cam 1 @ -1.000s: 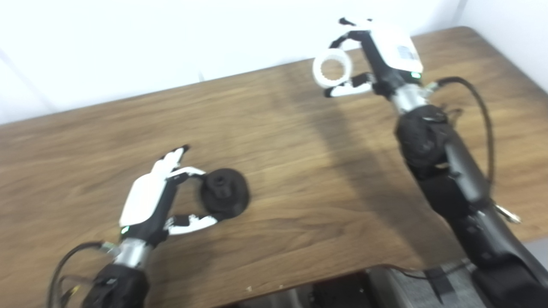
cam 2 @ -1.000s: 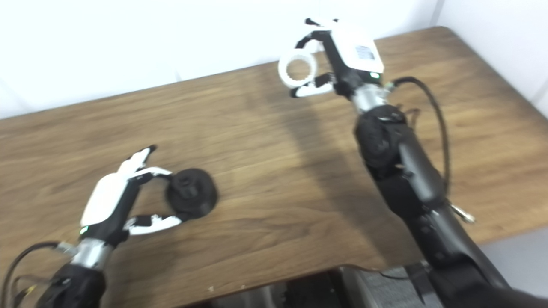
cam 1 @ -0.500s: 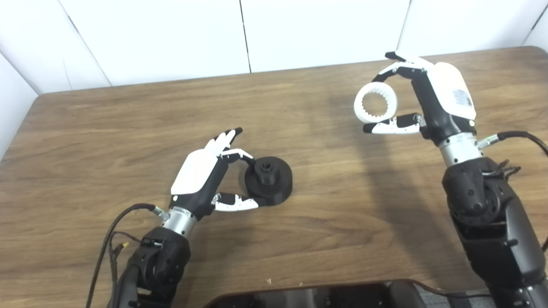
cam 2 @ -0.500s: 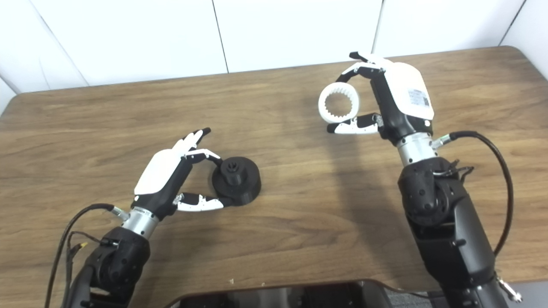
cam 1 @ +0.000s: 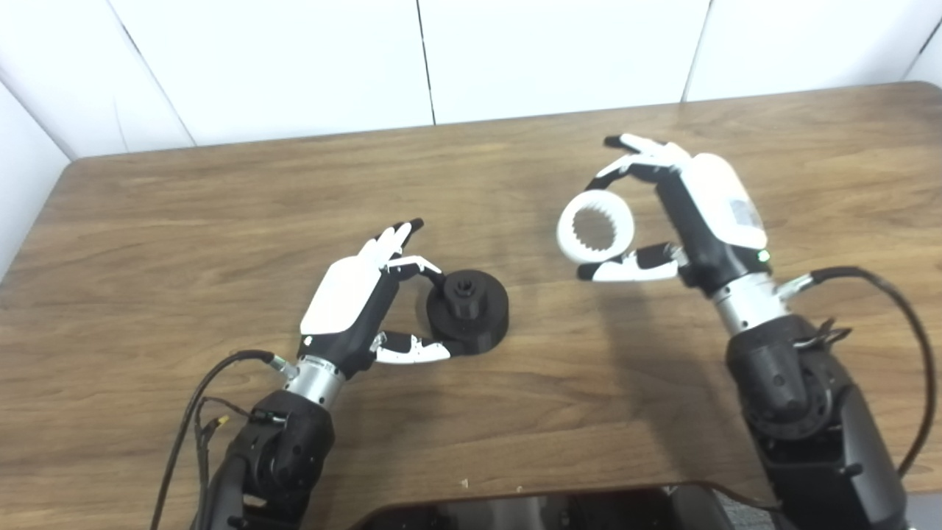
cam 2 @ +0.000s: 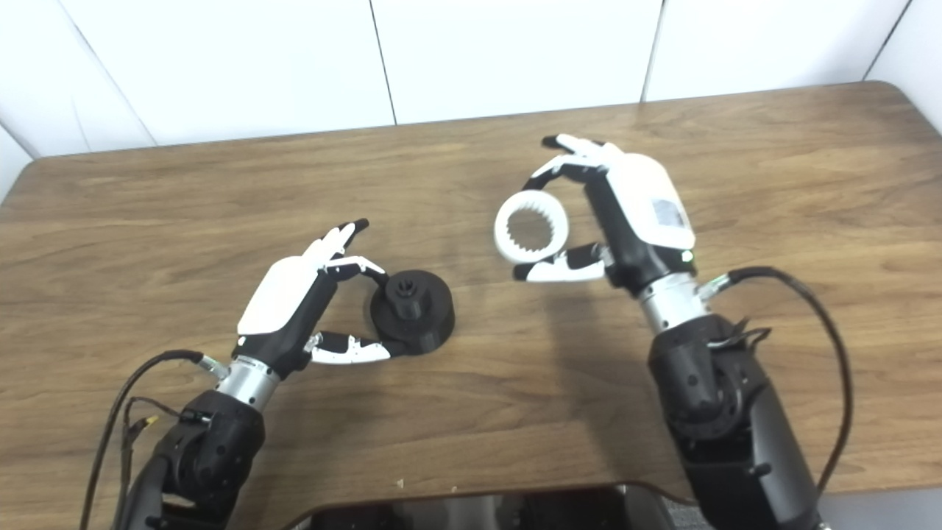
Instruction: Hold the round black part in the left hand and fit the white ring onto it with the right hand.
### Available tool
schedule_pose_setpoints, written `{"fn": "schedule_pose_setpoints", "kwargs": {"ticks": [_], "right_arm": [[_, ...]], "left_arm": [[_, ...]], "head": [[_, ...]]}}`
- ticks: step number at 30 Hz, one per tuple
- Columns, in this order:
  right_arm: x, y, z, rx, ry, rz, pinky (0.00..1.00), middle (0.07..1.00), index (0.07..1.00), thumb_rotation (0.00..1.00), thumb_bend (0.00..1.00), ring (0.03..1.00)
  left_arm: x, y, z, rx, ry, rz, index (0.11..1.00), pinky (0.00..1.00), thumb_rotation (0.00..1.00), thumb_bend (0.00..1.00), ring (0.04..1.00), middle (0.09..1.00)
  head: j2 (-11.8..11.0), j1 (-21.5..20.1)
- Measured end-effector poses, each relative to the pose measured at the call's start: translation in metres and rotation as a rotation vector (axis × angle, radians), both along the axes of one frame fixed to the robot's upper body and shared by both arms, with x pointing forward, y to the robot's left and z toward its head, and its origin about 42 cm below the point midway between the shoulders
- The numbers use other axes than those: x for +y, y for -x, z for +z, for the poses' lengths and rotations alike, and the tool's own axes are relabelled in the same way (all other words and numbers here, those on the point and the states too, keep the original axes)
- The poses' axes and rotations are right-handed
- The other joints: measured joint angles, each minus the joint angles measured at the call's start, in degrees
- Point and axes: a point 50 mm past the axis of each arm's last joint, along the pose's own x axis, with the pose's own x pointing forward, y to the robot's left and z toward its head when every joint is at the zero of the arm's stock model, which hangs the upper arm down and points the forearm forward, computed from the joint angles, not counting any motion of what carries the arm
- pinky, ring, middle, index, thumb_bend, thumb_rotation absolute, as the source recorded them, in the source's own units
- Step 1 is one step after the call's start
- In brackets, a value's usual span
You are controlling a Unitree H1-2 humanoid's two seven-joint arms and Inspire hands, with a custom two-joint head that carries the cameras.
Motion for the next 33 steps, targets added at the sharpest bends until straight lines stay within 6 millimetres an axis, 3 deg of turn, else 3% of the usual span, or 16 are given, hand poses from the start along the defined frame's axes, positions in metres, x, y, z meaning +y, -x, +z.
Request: {"fn": "schedule_pose_setpoints", "kwargs": {"ticks": [9, 17, 25, 33], "right_arm": [[0.032, 0.004, -0.005, 0.026, -0.014, 0.079, 0.92, 0.866, 0.492, 0.16, 0.52, 0.880], [0.051, -0.001, -0.023, 0.090, -0.017, 0.117, 0.90, 0.858, 0.492, 0.16, 0.52, 0.870], [0.059, -0.008, -0.028, 0.104, -0.015, 0.132, 0.93, 0.858, 0.492, 0.16, 0.52, 0.869], [0.062, -0.016, -0.037, 0.103, -0.012, 0.135, 0.87, 0.849, 0.492, 0.16, 0.52, 0.854]], "left_arm": [[-0.002, 0.000, -0.001, -0.002, 0.002, -0.004, 0.581, 0.98, 0.31, 0.91, 1.000, 1.000], [-0.004, 0.001, -0.001, -0.004, 0.004, -0.005, 0.580, 0.98, 0.30, 0.91, 1.000, 1.000], [-0.004, 0.001, -0.001, -0.004, 0.003, -0.006, 0.578, 0.97, 0.30, 0.91, 1.000, 1.000], [-0.004, 0.001, -0.001, -0.002, 0.003, -0.004, 0.581, 0.98, 0.31, 0.90, 1.000, 1.000]], "head": [[0.1, 0.7], [0.2, 1.4], [0.4, 1.6], [0.4, 2.0]]}}
